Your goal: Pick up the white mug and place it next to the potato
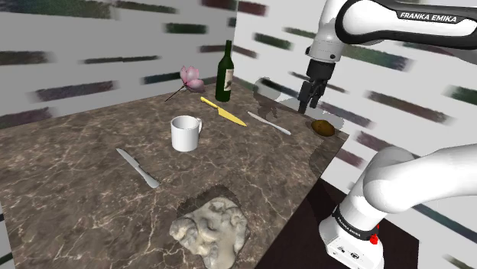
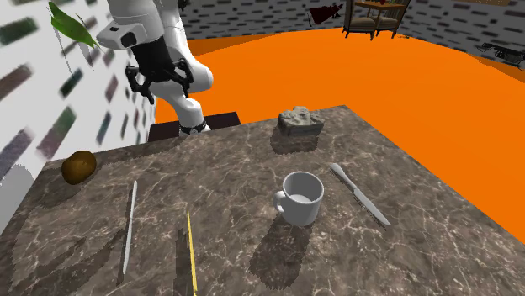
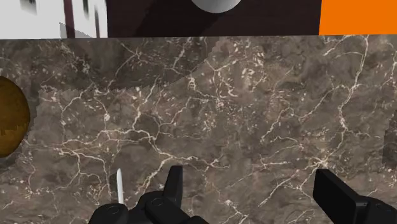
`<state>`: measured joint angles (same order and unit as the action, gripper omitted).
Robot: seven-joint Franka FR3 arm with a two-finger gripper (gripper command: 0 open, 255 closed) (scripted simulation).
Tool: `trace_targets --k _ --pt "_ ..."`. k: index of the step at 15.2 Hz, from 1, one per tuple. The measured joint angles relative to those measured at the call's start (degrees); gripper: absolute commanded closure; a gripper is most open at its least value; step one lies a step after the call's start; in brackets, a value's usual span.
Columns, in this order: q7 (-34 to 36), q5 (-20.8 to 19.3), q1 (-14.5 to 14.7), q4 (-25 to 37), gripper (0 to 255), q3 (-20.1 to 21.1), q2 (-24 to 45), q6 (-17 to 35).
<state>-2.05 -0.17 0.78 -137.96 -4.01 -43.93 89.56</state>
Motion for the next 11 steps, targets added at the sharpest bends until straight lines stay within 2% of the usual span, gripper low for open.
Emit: trace_targets --k 4,11 --pt "1.9 1.2 0.8 0.3 0 1.7 2.4 2.5" --pt "8.7 4.5 3.2 4.9 0 7.7 13.3 10.4"
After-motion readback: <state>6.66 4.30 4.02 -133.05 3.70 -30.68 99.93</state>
